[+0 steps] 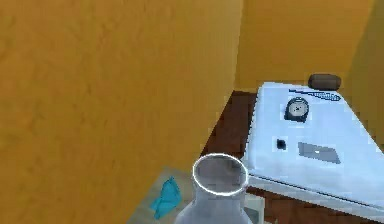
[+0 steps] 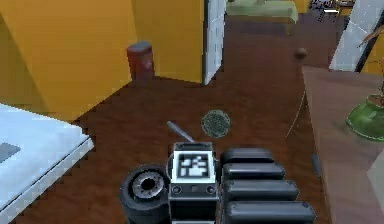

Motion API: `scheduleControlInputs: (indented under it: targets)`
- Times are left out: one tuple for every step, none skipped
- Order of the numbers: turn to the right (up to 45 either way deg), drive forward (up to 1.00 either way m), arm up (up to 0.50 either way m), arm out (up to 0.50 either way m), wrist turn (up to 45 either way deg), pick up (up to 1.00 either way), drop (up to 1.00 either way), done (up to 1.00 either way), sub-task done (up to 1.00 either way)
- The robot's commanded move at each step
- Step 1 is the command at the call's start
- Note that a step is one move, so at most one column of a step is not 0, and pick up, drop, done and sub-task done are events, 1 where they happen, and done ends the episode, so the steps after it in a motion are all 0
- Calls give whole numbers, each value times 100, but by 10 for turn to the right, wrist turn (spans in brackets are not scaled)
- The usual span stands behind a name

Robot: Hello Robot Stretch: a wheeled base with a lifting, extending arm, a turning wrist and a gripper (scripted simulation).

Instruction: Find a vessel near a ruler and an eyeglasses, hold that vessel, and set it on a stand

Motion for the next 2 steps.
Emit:
scheduleControlInputs:
  targets:
    - [-420, 0, 0, 0, 0, 0, 0, 0, 0]
    - [0, 0, 0, 40, 0, 0, 0, 0, 0]
